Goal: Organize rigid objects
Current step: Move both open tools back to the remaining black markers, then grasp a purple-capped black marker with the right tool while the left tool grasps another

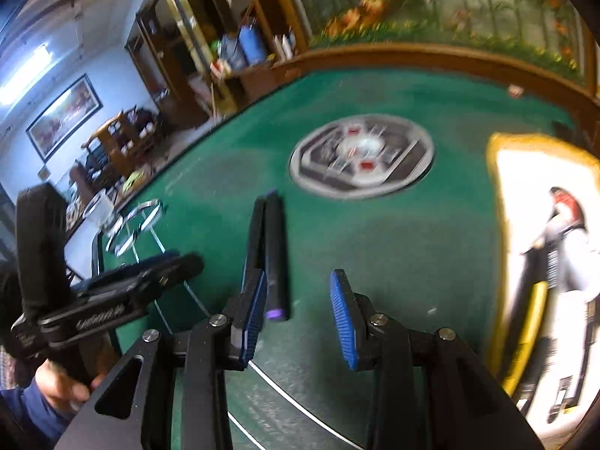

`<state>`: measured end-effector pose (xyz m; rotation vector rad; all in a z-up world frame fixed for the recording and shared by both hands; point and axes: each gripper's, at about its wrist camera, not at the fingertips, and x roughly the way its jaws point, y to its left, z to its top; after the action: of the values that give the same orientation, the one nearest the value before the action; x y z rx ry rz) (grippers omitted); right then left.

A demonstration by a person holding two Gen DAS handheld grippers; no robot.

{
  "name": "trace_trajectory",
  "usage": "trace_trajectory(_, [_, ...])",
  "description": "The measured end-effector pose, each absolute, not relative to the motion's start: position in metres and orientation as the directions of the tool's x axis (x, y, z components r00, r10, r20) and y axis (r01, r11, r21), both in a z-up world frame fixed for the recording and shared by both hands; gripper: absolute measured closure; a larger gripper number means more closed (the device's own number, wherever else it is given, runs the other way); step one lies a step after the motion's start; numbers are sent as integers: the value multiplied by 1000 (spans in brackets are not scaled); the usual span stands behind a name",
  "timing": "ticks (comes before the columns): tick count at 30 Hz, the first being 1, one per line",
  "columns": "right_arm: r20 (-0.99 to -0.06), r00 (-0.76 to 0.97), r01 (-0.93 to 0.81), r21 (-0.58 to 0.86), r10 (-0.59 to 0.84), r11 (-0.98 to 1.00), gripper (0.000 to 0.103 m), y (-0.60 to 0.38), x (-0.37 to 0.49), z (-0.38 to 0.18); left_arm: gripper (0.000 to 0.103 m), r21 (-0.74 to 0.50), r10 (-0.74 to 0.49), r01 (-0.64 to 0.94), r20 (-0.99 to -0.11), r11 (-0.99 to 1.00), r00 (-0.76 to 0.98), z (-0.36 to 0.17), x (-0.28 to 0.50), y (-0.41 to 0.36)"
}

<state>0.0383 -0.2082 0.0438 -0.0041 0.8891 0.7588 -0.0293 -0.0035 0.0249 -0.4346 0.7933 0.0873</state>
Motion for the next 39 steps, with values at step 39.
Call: trace_trajectory(39, [-796,350,-485,296,494,822,89,-204,69,10,72,-73,73,-218,-800,973,596,15,14,-56])
